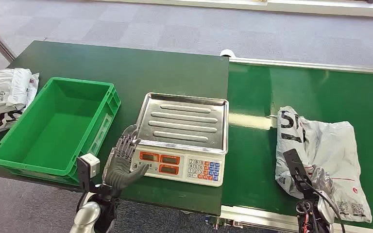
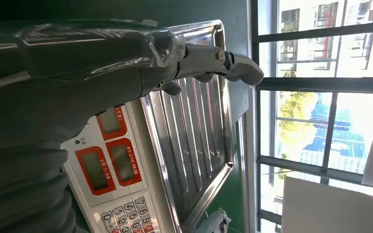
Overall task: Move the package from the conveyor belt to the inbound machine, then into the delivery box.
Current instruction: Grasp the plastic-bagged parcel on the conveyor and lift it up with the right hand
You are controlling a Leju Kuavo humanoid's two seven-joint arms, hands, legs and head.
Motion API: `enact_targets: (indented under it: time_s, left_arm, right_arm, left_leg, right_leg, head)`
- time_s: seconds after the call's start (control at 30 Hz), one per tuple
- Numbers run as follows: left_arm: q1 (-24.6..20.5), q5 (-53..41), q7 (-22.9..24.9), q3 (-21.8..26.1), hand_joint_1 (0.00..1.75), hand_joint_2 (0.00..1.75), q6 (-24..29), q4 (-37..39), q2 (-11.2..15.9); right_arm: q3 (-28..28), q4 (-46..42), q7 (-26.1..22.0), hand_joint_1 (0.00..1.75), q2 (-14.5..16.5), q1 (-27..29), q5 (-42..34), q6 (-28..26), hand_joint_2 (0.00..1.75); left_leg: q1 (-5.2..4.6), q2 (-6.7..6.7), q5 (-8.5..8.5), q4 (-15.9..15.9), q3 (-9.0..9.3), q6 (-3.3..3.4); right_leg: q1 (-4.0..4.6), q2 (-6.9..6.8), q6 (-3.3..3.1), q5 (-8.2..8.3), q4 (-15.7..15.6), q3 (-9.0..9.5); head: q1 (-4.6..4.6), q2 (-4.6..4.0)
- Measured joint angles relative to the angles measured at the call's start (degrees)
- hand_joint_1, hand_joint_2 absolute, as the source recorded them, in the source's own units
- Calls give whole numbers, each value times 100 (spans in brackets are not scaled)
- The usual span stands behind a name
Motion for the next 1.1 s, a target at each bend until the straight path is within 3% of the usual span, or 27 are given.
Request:
enact_targets:
  time_s: [0.1,0.23,0.4,0.67,1.1]
  left_arm:
    - [0,7,-11,5,0,175,11,-2,1]
    - [1,26,-159,15,0,175,172,-9,14]
    - [-7,24,-501,18,0,175,408,-38,30]
    - [-95,36,-869,8,0,175,779,-50,31]
    - [-159,123,-976,-42,0,175,885,-54,37]
  right_arm:
    - [53,-33,-291,175,26,13,-214,-57,175]
    - [144,-329,-1250,175,112,83,-1002,-337,175]
    - [188,-1089,-2421,175,234,270,-2147,-921,175]
    - [182,-2381,-3684,175,419,749,-3427,-1598,175]
    - [303,-3421,-4079,175,587,1145,-3478,-1820,175]
  left_leg:
    - [0,0,0,0,0,0]
    - [0,0,0,0,-1,0]
    - [0,-1,0,0,-4,0]
    - [-1,-1,0,0,-8,0]
    - [0,1,0,0,-8,0]
  right_leg:
    - [0,0,0,0,0,-1]
    - [0,0,0,0,0,-3]
    - [0,-1,0,-1,0,-6]
    - [-1,-1,0,-1,0,-9]
    - [-1,0,0,0,0,-10]
  head:
    - [0,0]
    - [-2,0]
    - [-1,0]
    - [-1,0]
    - [-1,0]
